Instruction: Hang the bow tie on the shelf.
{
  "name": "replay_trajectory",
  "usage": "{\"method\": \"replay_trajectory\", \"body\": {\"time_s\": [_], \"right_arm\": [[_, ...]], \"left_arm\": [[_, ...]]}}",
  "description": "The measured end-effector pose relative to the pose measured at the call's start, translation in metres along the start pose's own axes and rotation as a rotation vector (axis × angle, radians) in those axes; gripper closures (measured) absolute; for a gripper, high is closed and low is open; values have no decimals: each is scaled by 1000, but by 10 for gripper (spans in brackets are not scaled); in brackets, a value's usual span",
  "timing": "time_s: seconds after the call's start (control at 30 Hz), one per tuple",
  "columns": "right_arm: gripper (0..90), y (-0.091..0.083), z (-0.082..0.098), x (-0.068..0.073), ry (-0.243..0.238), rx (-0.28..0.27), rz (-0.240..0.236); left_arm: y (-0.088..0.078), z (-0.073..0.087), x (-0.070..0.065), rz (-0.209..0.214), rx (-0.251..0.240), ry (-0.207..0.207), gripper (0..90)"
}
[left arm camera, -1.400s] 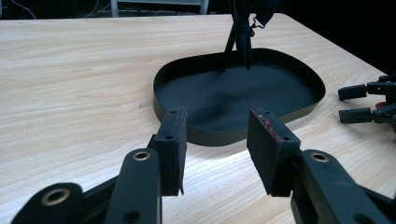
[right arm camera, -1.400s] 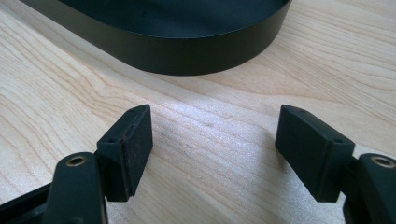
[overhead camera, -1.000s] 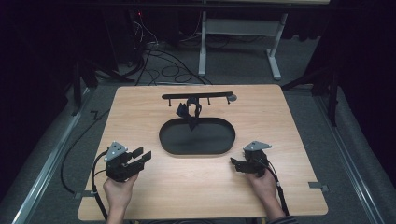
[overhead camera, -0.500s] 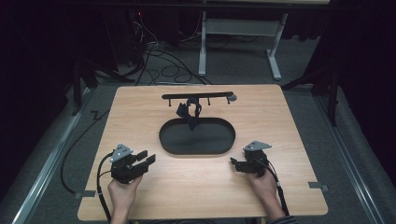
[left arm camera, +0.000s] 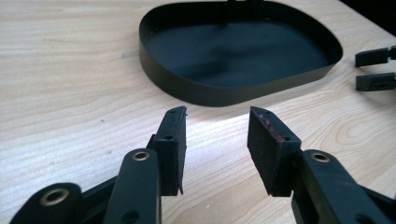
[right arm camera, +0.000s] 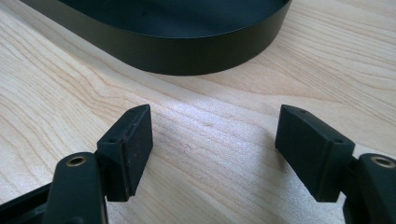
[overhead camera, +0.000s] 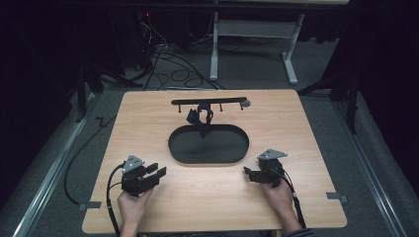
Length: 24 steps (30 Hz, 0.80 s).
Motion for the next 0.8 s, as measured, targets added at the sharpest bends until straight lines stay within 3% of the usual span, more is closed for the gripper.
{"method": "replay_trajectory", "body": {"time_s": [0.47,0.8], "right_arm": [[290,0,0,0,0,0,0],[290,0,0,0,0,0,0]], "left_arm": [[12,12,4,-33,38,-1,560],[18,17,10,-106,67,21,532]]}}
Point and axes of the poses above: each handheld gripper's, and its own axes: y roughly forward along the jaws, z roughly out of its underside, x roughly to its left, the point moved 5 cm from there along y, roughly forward along the jaws, and after that the axes turned 1 degree about z, right-handed, at the moved point
